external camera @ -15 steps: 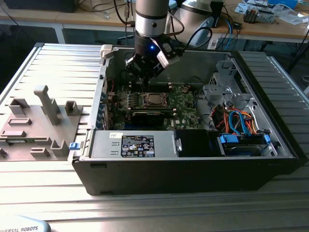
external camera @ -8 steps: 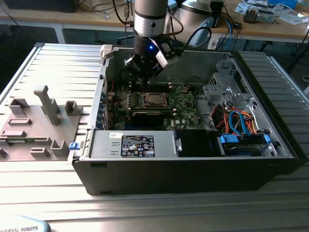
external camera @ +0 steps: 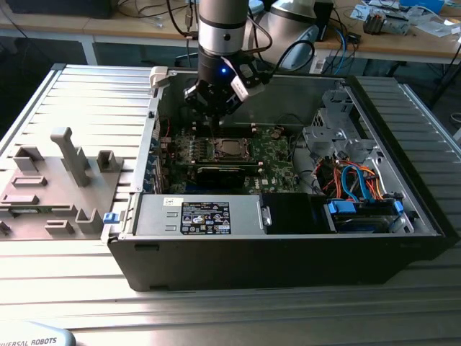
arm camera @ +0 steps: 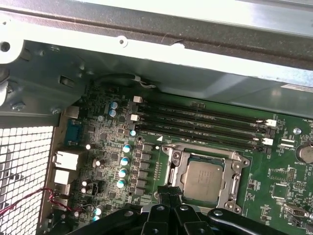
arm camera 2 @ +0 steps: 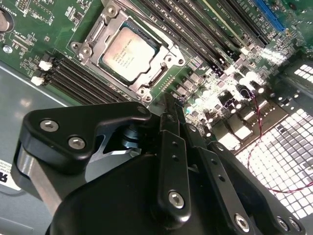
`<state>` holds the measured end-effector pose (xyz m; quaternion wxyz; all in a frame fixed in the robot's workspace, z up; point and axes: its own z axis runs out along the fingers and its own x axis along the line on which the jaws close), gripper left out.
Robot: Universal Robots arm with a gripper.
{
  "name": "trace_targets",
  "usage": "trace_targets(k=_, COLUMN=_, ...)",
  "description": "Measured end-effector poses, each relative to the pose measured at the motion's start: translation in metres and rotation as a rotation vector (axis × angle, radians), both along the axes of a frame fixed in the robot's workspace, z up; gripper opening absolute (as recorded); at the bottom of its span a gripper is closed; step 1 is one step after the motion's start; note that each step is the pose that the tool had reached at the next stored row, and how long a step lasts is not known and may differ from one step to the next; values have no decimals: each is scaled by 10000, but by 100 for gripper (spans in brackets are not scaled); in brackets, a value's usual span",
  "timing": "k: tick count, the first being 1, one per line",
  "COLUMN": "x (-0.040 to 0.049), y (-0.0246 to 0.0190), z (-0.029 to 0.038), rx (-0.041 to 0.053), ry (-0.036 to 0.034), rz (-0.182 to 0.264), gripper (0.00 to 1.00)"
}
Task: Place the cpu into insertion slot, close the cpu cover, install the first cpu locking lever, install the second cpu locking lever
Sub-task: 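Install the first cpu locking lever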
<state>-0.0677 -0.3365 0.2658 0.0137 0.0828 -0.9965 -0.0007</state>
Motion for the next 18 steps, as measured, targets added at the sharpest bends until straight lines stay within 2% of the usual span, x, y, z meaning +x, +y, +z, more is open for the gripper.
trace_targets(k=18, x=-49, y=0, z=0, rx=1, ry=0, rz=0, gripper=11)
